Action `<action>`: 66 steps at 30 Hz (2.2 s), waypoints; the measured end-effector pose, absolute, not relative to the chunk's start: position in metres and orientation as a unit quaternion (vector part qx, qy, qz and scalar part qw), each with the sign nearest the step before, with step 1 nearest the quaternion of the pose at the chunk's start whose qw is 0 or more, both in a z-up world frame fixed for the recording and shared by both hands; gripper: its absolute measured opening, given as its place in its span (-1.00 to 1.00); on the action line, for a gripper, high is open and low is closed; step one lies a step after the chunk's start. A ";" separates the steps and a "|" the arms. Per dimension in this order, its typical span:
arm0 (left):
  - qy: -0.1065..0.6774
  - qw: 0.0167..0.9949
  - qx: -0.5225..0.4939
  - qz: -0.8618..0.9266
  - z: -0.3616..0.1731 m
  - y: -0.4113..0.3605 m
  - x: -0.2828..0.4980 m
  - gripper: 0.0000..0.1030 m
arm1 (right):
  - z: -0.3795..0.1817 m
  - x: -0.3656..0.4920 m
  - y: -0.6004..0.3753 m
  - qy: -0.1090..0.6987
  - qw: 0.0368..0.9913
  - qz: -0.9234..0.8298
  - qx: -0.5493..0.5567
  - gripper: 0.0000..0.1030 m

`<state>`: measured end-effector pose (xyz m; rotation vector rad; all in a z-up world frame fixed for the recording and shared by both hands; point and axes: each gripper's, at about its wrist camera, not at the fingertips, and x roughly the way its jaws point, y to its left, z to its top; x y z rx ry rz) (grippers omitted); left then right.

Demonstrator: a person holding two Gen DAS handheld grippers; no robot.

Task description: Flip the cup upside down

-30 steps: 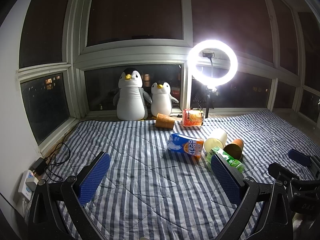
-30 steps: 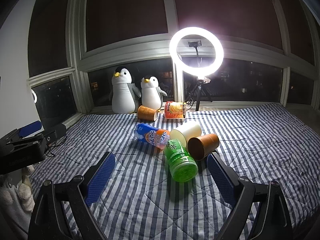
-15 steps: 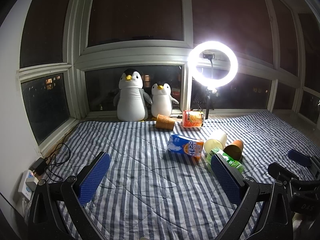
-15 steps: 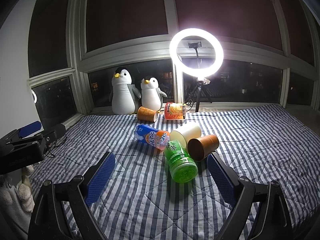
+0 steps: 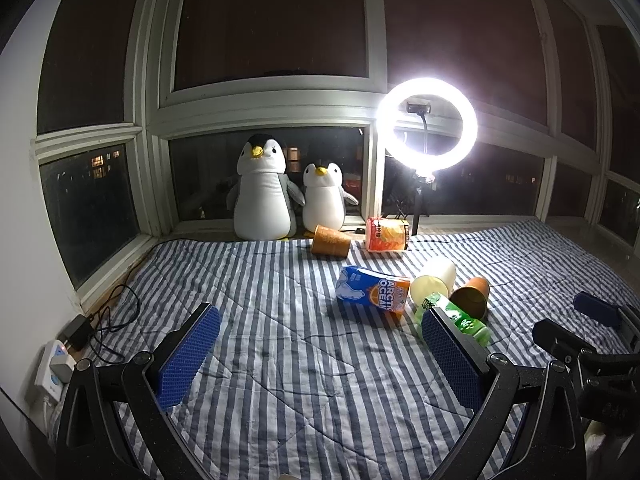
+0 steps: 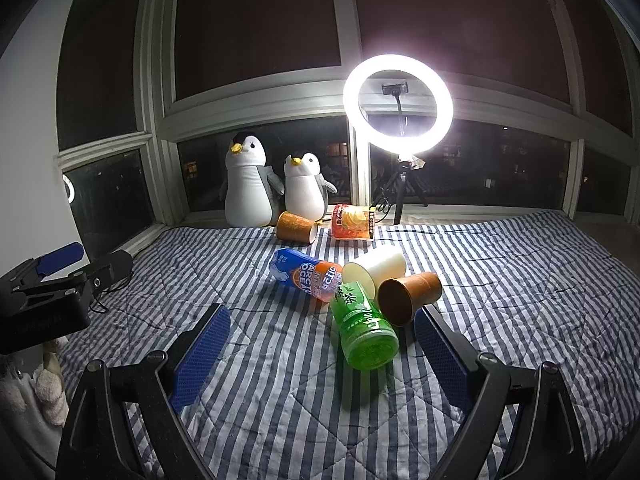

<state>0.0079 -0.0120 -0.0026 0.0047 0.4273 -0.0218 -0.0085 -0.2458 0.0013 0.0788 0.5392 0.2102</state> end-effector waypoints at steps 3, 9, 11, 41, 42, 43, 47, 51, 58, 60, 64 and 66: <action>0.215 0.977 0.002 -0.009 -0.004 -0.010 0.013 0.99 | 0.002 -0.002 -0.244 0.269 0.956 0.111 0.033 0.77; 0.221 0.975 0.010 0.001 -0.006 0.000 0.025 0.99 | 0.008 0.027 -0.236 0.274 0.949 0.154 0.011 0.77; 0.224 0.975 0.012 0.007 -0.007 0.007 0.031 0.99 | 0.010 0.044 -0.232 0.277 0.945 0.174 0.002 0.77; 0.316 0.941 -0.015 0.119 -0.038 0.139 0.153 0.99 | -0.100 0.425 -0.072 0.440 0.801 0.323 -0.248 0.77; 0.319 0.940 -0.018 0.120 -0.038 0.142 0.156 0.99 | -0.106 0.430 -0.068 0.441 0.796 0.323 -0.260 0.77; 0.322 0.939 -0.019 0.122 -0.039 0.144 0.159 0.99 | -0.114 0.436 -0.063 0.444 0.790 0.323 -0.271 0.77; 0.335 0.933 -0.023 0.129 -0.042 0.152 0.168 0.99 | -0.136 0.454 -0.051 0.451 0.778 0.316 -0.303 0.77; 0.342 0.929 -0.031 0.135 -0.043 0.157 0.176 0.99 | -0.148 0.469 -0.048 0.457 0.770 0.308 -0.322 0.77; 0.353 0.925 -0.033 0.135 -0.046 0.158 0.188 0.99 | -0.159 0.482 -0.042 0.469 0.761 0.310 -0.323 0.33; 0.351 0.926 -0.033 0.135 -0.045 0.158 0.190 0.99 | -0.160 0.480 -0.041 0.465 0.763 0.308 -0.327 0.31; 0.349 0.928 -0.038 0.128 -0.045 0.154 0.192 0.99 | -0.152 0.477 -0.045 0.463 0.771 0.308 -0.311 0.22; 0.349 0.929 -0.033 0.120 -0.046 0.149 0.193 0.99 | -0.146 0.475 -0.049 0.460 0.778 0.305 -0.301 0.21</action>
